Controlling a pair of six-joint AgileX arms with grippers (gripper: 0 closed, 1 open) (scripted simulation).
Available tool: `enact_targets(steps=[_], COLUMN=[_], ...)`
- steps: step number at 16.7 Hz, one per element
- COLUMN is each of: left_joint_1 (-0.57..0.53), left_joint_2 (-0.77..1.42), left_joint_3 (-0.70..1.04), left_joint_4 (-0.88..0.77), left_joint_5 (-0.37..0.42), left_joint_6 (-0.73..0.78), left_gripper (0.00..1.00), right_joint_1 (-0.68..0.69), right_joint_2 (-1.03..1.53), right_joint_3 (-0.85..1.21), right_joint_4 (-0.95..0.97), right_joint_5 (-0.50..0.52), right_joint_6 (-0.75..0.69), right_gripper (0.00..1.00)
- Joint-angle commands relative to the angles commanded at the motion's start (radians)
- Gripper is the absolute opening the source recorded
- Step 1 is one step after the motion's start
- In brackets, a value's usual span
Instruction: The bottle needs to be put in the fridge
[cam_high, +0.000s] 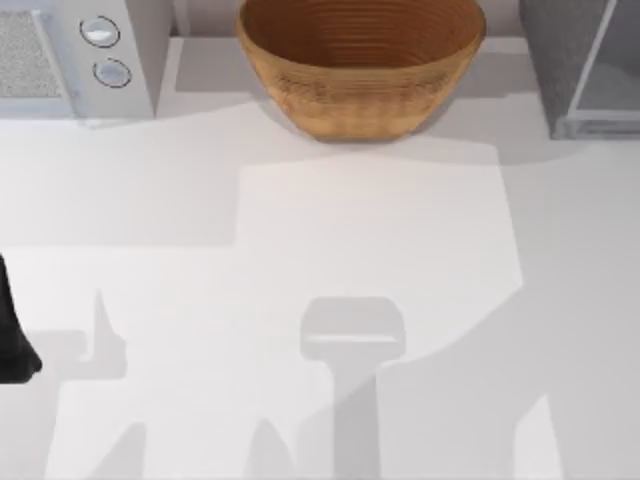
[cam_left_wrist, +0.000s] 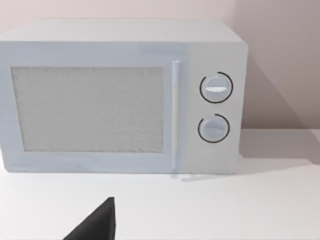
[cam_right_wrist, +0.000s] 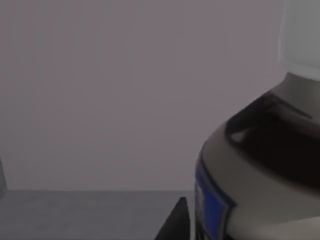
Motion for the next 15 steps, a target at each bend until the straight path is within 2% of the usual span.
enact_targets(steps=[13, 15], left_joint_1=[0.000, 0.000], left_joint_2=[0.000, 0.000], left_joint_3=[0.000, 0.000], left_joint_4=[0.000, 0.000], left_joint_5=[0.000, 0.000], left_joint_6=[0.000, 0.000], left_gripper=[1.00, 1.00], right_joint_1=[0.000, 0.000], right_joint_2=[0.000, 0.000], right_joint_3=[0.000, 0.000], right_joint_4=[0.000, 0.000], right_joint_5=[0.000, 0.000], right_joint_6=[0.000, 0.000], right_gripper=[0.98, 1.00])
